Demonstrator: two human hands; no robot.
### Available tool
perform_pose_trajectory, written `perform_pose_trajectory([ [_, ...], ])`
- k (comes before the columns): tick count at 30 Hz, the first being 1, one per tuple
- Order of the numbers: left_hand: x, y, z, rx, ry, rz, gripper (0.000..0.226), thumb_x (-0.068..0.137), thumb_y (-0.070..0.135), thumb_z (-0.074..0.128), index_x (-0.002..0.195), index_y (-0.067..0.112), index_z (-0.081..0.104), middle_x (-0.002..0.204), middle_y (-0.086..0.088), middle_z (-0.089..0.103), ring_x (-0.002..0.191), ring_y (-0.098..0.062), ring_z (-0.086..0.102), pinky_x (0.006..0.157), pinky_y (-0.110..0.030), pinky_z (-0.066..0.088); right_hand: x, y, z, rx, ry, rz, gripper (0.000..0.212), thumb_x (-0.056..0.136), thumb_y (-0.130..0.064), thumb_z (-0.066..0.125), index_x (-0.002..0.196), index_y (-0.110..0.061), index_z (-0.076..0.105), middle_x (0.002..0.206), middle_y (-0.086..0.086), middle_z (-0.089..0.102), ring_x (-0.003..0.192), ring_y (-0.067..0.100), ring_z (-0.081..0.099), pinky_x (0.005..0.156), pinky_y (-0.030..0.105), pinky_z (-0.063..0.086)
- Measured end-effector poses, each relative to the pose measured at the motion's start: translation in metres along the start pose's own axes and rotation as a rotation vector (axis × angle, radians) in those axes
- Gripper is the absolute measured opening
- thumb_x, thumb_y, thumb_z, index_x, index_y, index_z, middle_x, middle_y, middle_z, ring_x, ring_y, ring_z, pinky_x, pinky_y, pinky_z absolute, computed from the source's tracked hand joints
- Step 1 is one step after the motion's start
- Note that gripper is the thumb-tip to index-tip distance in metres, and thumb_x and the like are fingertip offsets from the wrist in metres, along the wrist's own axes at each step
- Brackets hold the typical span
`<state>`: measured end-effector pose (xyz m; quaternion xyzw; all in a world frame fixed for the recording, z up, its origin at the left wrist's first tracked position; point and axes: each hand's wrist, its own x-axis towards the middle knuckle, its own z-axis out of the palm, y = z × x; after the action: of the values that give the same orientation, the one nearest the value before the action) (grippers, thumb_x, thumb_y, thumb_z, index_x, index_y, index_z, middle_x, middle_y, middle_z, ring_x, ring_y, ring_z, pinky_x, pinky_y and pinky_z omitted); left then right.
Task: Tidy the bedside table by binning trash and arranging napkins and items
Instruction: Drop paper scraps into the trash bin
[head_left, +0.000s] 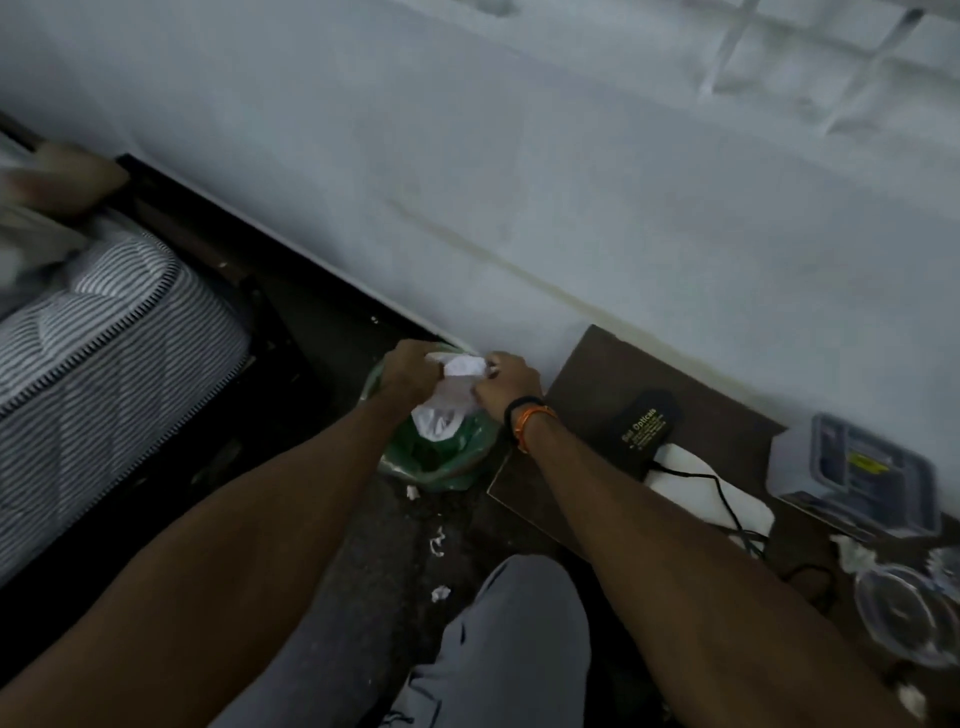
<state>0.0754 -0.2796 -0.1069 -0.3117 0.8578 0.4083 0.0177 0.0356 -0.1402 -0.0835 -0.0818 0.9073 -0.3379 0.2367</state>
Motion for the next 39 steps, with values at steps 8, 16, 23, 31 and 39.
perform_pose_trajectory([
  [8, 0.009, -0.012, 0.008, 0.061, 0.031, 0.016, 0.071, 0.075, 0.008, 0.071, 0.140, 0.005, 0.042, 0.131, -0.025, 0.054, 0.121, -0.041, 0.053, 0.097, -0.041, 0.045, 0.004, 0.015, -0.020, -0.040, 0.014, -0.015, 0.051, 0.082, -0.006, 0.059, 0.133, -0.016, 0.055, 0.129, 0.013, 0.061, 0.112, 0.033, 0.060, 0.094, 0.041, 0.055],
  [16, -0.034, 0.038, 0.036, 0.125, -0.131, 0.313, 0.036, 0.079, 0.001, 0.064, 0.115, 0.002, 0.062, 0.103, -0.021, 0.069, 0.098, -0.036, 0.065, 0.081, -0.035, 0.048, -0.028, 0.042, -0.083, 0.059, 0.327, -0.077, 0.027, 0.085, -0.002, 0.054, 0.098, -0.013, 0.075, 0.103, 0.005, 0.074, 0.098, 0.022, 0.068, 0.088, 0.035, 0.057],
  [23, -0.081, 0.068, 0.077, 0.398, -0.462, 0.663, 0.043, 0.076, 0.012, 0.077, 0.117, 0.005, 0.067, 0.126, -0.017, 0.059, 0.120, -0.031, 0.051, 0.095, -0.037, 0.045, -0.078, 0.100, -0.142, 0.052, 0.508, -0.004, 0.022, 0.082, -0.003, 0.061, 0.091, -0.017, 0.076, 0.098, 0.001, 0.075, 0.096, 0.020, 0.069, 0.091, 0.037, 0.056],
  [31, -0.107, 0.070, 0.103, 0.393, -0.325, 0.616, 0.006, 0.074, -0.004, 0.059, 0.071, 0.000, 0.058, 0.091, -0.027, 0.065, 0.088, -0.041, 0.061, 0.076, -0.048, 0.048, -0.126, 0.167, -0.158, 0.031, 0.536, 0.070, 0.020, 0.083, -0.002, 0.059, 0.091, -0.012, 0.075, 0.100, 0.007, 0.074, 0.095, 0.027, 0.067, 0.084, 0.038, 0.056],
  [39, -0.134, 0.107, 0.104, 0.326, -0.133, 0.584, 0.012, 0.078, 0.007, 0.059, 0.090, 0.008, 0.059, 0.092, -0.013, 0.064, 0.082, -0.033, 0.060, 0.071, -0.042, 0.052, -0.158, 0.190, -0.163, 0.000, 0.510, 0.097, 0.022, 0.080, 0.000, 0.058, 0.089, -0.012, 0.075, 0.097, 0.010, 0.074, 0.093, 0.032, 0.065, 0.082, 0.042, 0.055],
])
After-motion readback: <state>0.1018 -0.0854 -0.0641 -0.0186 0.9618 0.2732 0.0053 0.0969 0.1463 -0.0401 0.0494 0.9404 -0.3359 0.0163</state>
